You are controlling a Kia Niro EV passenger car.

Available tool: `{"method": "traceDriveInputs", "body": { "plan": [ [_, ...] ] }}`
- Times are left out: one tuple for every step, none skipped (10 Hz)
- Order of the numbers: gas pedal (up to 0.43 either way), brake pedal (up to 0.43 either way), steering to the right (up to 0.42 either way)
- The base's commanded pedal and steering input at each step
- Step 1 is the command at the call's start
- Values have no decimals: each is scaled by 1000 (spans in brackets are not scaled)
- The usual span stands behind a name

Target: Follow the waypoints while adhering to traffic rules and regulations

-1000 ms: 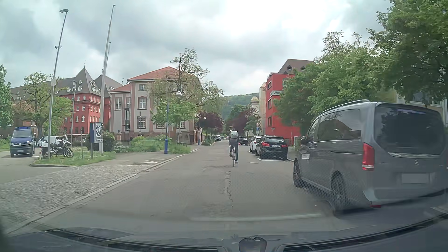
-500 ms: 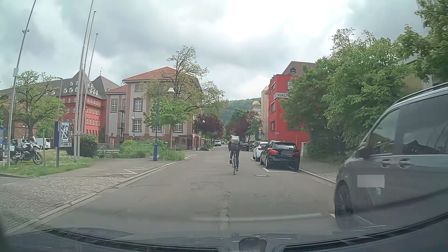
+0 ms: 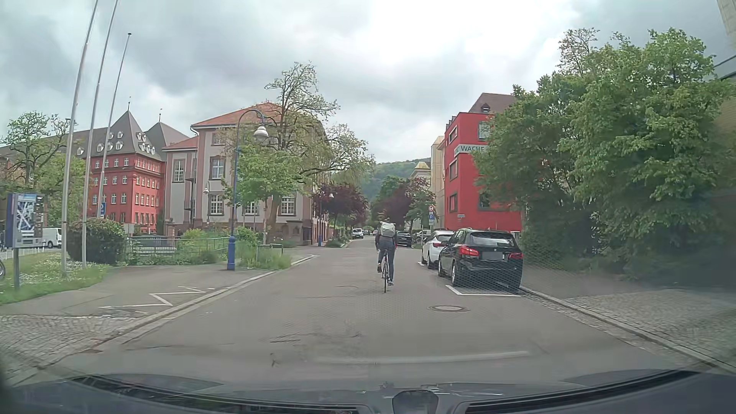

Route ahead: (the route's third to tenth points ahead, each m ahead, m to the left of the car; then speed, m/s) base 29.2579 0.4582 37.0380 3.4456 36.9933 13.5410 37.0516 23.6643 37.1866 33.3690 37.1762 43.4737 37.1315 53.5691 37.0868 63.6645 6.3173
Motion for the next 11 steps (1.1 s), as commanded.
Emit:
{"method": "traceDriveInputs", "body": {
  "plan": [
    [0,134,-2],
    [0,128,-2],
    [0,128,-1],
    [0,134,0],
    [0,128,3],
    [0,128,7],
    [0,128,7],
    [0,122,3],
    [0,116,-3],
    [0,122,-4],
    [0,122,-3]
  ]
}}
